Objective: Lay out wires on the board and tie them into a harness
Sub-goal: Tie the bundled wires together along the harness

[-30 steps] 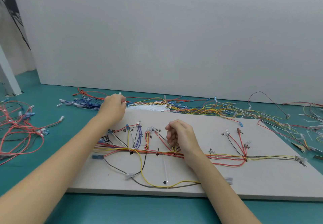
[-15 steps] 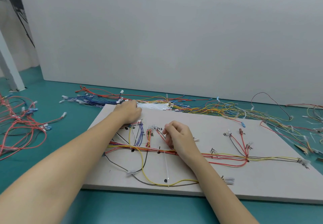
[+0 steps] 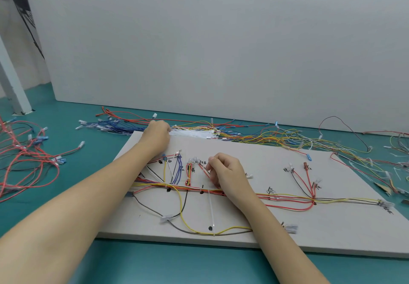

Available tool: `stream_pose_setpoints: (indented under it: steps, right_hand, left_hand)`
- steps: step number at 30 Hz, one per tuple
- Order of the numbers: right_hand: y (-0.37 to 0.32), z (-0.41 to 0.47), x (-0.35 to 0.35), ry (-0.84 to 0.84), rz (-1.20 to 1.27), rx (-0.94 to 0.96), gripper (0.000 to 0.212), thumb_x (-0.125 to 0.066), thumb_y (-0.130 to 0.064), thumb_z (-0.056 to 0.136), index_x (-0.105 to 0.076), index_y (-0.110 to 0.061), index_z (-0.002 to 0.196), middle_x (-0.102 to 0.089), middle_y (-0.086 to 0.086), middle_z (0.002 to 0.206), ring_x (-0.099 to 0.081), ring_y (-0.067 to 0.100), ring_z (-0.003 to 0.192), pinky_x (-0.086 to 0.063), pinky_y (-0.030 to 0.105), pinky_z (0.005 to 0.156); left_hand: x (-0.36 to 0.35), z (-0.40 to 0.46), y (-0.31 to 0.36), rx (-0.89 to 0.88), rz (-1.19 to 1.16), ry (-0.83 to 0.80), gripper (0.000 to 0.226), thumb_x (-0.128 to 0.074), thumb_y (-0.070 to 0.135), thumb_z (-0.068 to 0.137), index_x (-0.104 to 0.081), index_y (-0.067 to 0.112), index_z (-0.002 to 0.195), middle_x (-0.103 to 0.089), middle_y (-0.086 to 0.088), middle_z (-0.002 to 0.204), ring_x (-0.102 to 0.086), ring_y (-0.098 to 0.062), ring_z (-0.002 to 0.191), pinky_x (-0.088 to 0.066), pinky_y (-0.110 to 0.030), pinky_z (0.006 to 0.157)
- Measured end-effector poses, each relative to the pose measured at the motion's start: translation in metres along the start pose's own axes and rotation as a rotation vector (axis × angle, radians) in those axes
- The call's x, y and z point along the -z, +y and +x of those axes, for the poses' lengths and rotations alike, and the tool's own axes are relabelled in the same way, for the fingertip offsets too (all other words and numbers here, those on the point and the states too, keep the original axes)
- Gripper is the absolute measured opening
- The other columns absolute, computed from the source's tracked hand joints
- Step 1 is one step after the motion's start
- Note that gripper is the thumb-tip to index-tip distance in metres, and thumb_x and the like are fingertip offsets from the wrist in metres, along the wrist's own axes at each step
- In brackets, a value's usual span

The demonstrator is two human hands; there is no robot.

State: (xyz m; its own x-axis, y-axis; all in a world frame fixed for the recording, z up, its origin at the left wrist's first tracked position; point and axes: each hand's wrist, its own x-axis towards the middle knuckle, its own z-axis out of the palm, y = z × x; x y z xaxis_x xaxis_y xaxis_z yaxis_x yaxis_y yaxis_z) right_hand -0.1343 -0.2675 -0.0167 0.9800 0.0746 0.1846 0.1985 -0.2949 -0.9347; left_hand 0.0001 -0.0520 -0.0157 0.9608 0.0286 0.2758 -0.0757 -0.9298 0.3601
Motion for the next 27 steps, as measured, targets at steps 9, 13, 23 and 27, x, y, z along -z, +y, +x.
stream_pose_setpoints:
  steps: [9,13,23,27]
  right_hand:
    - [-0.001,-0.001,0.001,-0.009,-0.009,-0.012,0.03,-0.049,-0.019,0.096,-0.061,-0.011,0.07,-0.054,-0.001,0.054,-0.046,0.009,0.048,-0.037,0.021,0.048]
    - [-0.001,0.0,0.001,-0.004,-0.012,-0.019,0.03,-0.049,-0.019,0.096,-0.062,-0.01,0.07,-0.054,0.0,0.055,-0.047,0.009,0.048,-0.038,0.022,0.049]
    - [-0.002,-0.001,0.001,0.009,0.008,-0.038,0.03,-0.049,-0.018,0.096,-0.062,-0.01,0.07,-0.054,-0.001,0.054,-0.048,0.011,0.049,-0.039,0.023,0.049]
    - [-0.004,0.0,0.002,0.032,0.062,-0.05,0.03,-0.049,-0.014,0.096,-0.061,-0.009,0.069,-0.054,-0.001,0.051,-0.048,0.012,0.047,-0.039,0.022,0.046]
  left_hand:
    - [0.008,0.001,-0.006,-0.041,-0.222,0.209,0.026,-0.052,-0.004,0.085,-0.075,0.006,0.093,-0.071,-0.013,0.1,-0.063,-0.031,0.096,-0.051,-0.041,0.085]
    - [0.012,0.0,-0.007,-0.035,-0.357,0.289,0.015,-0.06,-0.004,0.081,-0.065,0.009,0.077,-0.068,-0.006,0.079,-0.063,-0.027,0.078,-0.054,-0.042,0.075]
    - [0.018,-0.003,-0.011,-0.119,-0.306,0.247,0.012,-0.07,0.004,0.084,-0.071,0.004,0.096,-0.072,-0.01,0.088,-0.065,-0.022,0.08,-0.054,-0.037,0.079]
    - [0.023,-0.006,-0.005,-0.191,-0.26,0.307,0.011,-0.067,0.01,0.087,-0.075,0.006,0.094,-0.073,-0.007,0.089,-0.062,-0.019,0.078,-0.052,-0.035,0.076]
